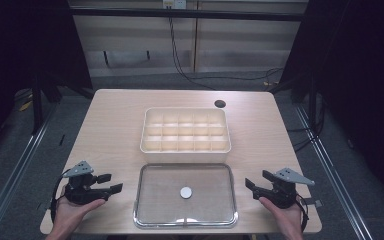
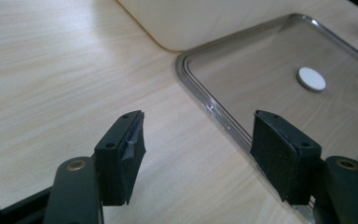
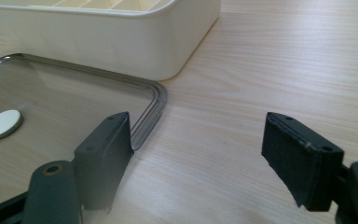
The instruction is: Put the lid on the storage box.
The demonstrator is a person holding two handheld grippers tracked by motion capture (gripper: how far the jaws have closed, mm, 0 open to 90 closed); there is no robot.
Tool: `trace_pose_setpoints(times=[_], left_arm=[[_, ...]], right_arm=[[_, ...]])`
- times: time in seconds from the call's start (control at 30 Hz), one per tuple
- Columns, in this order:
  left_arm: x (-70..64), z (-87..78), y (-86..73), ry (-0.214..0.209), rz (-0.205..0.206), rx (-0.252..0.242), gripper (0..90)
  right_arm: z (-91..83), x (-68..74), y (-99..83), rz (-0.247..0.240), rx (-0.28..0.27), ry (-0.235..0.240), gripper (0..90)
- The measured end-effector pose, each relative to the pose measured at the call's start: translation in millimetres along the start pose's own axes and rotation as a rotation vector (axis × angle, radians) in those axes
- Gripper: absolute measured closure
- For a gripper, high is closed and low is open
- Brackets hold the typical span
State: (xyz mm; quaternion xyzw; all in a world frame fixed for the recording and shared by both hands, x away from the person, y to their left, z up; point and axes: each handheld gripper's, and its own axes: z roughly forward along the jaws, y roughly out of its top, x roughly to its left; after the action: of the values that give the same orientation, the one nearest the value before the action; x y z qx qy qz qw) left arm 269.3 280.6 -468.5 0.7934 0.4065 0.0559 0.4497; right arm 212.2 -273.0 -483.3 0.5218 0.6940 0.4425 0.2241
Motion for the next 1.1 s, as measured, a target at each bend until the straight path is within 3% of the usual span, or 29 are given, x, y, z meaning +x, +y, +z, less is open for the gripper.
trace_pose_setpoints(times=[0.1, 0.2, 0.27, 0.4, 0.43, 0.5, 0.6, 0.67, 0.83, 0.97, 1.1], left_arm=[[2.3, 0.3, -0.1, -0.017, 0.028, 0.004, 45.1], [1.2, 3.1, 0.1, -0.006, 0.045, 0.013, 45.6], [-1.4, 7.5, 0.5, -0.009, 0.046, 0.023, 48.7], [-8.1, 11.0, 1.7, 0.000, 0.116, 0.038, 54.2], [-9.5, 10.1, 3.0, -0.007, 0.118, 0.045, 59.0], [-9.6, 8.1, 6.4, -0.025, 0.070, 0.038, 53.4], [-11.0, 6.0, 11.1, -0.015, 0.067, 0.047, 52.0], [-10.7, 6.5, 11.7, -0.042, 0.037, 0.048, 50.8], [-11.0, 13.3, 17.0, -0.036, 0.031, 0.078, 53.0], [-14.7, 16.2, 28.5, -0.037, 0.060, 0.080, 53.7], [-18.4, 17.7, 44.4, -0.069, 0.058, 0.042, 51.8]], right_arm=[[0.7, 1.8, 1.1, 0.005, -0.007, 0.011, 24.5], [1.0, 5.1, 2.5, -0.010, 0.011, 0.007, 27.0], [1.8, 7.6, 3.3, -0.017, 0.016, 0.038, 29.4], [0.3, 13.0, 6.3, -0.005, -0.001, 0.057, 32.4], [-0.7, 14.5, 7.7, -0.005, -0.001, 0.061, 32.5], [-1.6, 16.9, 10.2, 0.005, 0.005, 0.063, 33.7], [-0.7, 19.6, 13.2, -0.003, 0.018, 0.073, 35.5], [-0.1, 20.6, 16.3, 0.005, 0.032, 0.085, 36.3], [2.6, 25.2, 25.9, 0.026, 0.088, 0.118, 34.9], [10.4, 27.6, 31.8, 0.027, 0.120, 0.132, 35.1], [15.5, 28.0, 41.8, 0.021, 0.115, 0.139, 36.4]])
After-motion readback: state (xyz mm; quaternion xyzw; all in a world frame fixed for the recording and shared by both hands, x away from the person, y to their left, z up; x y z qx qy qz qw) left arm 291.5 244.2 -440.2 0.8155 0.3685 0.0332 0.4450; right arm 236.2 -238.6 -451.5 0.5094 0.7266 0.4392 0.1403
